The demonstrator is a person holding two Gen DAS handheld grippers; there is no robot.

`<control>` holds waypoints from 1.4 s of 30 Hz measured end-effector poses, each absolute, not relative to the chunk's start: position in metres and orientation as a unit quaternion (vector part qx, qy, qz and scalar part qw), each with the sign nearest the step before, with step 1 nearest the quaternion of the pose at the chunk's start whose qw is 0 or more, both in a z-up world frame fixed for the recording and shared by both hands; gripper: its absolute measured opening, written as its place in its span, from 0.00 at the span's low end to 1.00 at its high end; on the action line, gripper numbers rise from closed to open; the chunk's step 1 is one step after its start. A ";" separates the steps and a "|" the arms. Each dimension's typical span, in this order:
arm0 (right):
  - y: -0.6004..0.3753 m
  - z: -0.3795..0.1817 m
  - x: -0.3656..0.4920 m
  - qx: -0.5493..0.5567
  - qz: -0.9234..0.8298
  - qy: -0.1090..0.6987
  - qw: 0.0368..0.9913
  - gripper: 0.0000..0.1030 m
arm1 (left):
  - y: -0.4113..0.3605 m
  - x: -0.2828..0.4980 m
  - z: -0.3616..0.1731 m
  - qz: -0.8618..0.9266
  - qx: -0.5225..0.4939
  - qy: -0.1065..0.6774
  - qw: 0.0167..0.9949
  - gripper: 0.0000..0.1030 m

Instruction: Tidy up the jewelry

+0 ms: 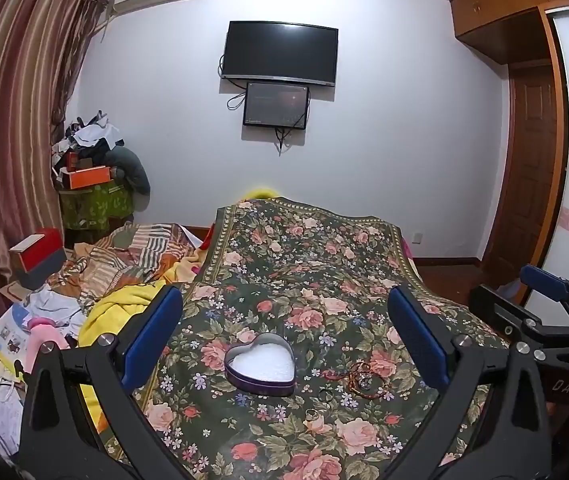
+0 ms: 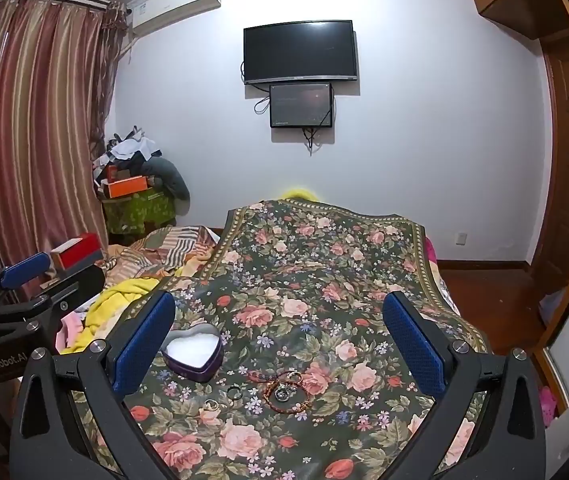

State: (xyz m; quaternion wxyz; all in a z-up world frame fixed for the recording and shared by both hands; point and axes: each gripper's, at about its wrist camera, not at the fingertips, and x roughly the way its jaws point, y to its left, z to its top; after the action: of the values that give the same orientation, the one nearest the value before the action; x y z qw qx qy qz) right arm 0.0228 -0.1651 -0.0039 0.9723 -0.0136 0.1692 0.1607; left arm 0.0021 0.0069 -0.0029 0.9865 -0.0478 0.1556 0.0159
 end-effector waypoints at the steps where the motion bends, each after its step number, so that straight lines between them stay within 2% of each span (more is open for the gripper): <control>1: -0.164 -0.004 0.022 -0.014 0.160 0.170 0.972 1.00 | 0.007 0.002 -0.003 0.016 -0.048 0.156 0.987 1.00; 42: -0.170 -0.001 0.020 -0.012 0.158 0.167 0.973 1.00 | -0.004 0.000 0.005 0.011 -0.034 0.154 0.987 1.00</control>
State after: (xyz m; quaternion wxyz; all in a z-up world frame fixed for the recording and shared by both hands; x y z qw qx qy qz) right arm 0.0197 -0.1703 -0.0005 0.9732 -0.0119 0.1670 0.1579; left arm 0.0000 -0.0041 0.0053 0.9875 -0.0339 0.1538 0.0108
